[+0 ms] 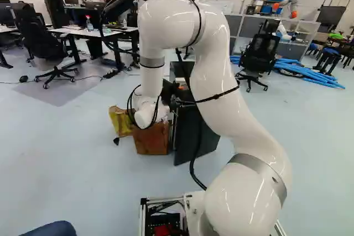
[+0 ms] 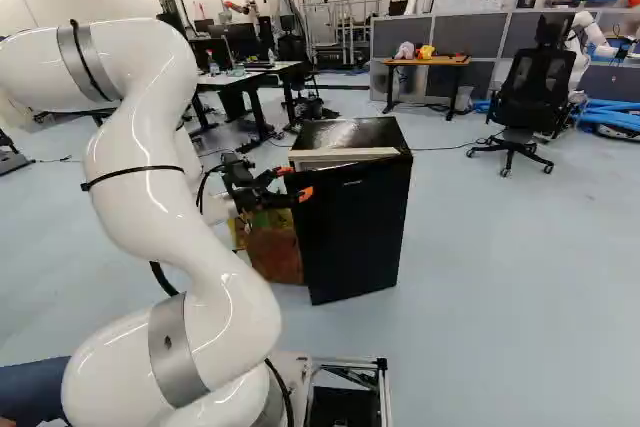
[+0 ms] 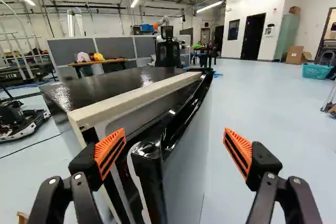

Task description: Grab a drink from the fridge

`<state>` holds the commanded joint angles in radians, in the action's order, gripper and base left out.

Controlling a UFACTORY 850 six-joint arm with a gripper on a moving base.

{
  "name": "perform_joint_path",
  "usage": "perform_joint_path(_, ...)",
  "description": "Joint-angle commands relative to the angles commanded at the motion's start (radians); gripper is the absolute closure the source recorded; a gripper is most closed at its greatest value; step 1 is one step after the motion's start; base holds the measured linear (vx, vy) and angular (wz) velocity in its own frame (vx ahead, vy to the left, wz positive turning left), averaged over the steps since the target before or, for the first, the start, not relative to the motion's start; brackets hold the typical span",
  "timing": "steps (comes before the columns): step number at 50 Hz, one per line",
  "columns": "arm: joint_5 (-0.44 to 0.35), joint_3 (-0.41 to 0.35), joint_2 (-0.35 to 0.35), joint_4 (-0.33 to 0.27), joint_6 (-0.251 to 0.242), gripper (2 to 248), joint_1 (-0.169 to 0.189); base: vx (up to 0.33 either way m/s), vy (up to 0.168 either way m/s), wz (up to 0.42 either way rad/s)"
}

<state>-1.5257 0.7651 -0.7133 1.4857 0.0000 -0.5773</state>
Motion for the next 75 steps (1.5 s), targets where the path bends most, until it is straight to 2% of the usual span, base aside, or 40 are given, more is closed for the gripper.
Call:
perform_joint_path(41, -0.029, -0.101, 0.038, 0.134, 0.000, 3, -0.063, 0.000, 0.000, 0.000)
perform_joint_path(75, -0.029, -0.113, 0.042, 0.267, 0.000, 3, -0.068, 0.000, 0.000, 0.000)
